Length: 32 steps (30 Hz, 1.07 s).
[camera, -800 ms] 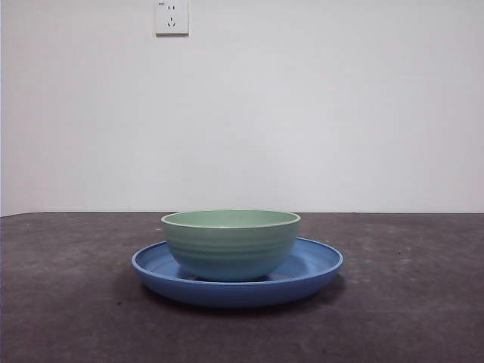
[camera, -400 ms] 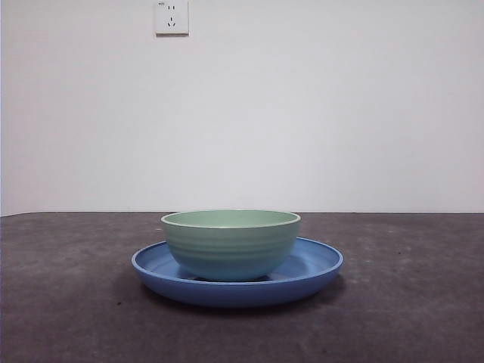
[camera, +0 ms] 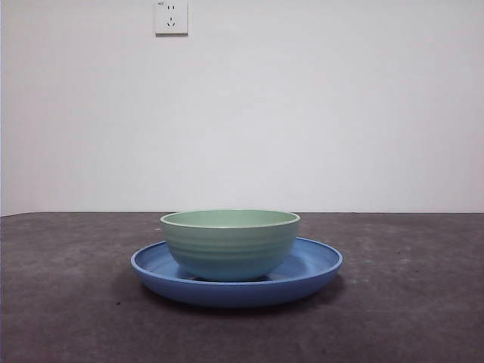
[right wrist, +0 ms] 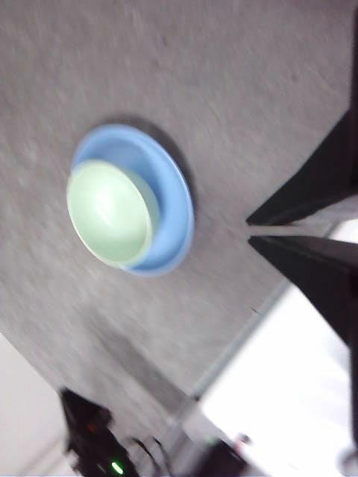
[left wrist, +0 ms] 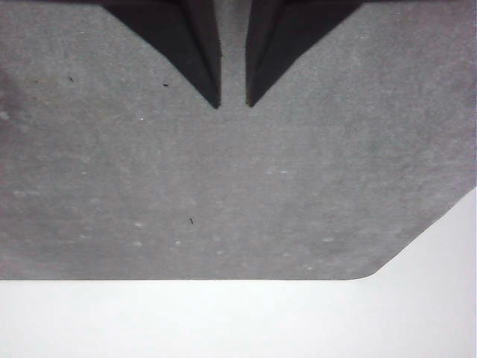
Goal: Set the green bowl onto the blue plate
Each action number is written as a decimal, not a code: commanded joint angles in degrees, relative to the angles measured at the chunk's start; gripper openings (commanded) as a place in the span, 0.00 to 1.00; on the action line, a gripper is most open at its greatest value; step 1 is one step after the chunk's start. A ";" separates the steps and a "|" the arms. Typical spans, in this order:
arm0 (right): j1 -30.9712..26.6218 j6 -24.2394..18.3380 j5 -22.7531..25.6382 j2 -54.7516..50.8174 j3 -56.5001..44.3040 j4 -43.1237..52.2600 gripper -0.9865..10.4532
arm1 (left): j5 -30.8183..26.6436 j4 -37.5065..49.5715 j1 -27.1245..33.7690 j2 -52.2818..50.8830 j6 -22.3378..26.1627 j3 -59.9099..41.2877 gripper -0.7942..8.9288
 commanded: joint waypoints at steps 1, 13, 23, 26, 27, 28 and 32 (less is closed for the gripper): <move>-4.68 -0.85 -0.09 -1.51 -2.08 5.97 0.10 | -0.26 -0.39 -0.04 -0.04 -0.24 -1.18 0.14; -14.73 -9.94 7.37 -11.13 -30.32 51.56 0.10 | -0.26 -0.39 -0.04 -0.04 -0.24 -1.18 0.14; -14.64 -8.79 26.27 -19.61 -48.11 56.57 0.10 | -0.26 -0.39 -0.04 -0.04 -0.24 -1.18 0.14; -14.64 -8.81 27.78 -19.56 -50.51 56.59 0.10 | -0.26 -0.39 -0.04 -0.02 -0.24 -1.18 0.14; -14.64 -8.79 27.78 -19.56 -51.19 56.65 0.10 | -0.26 -0.39 -0.04 -0.02 -0.24 -1.18 0.14; -14.64 -8.79 27.76 -19.56 -51.67 56.57 0.10 | -0.26 -0.39 -0.04 -0.02 -0.24 -1.18 0.14; -14.64 -9.22 29.03 -19.56 -51.67 55.15 0.10 | -0.28 -0.39 -0.04 -0.02 -0.24 -1.18 0.14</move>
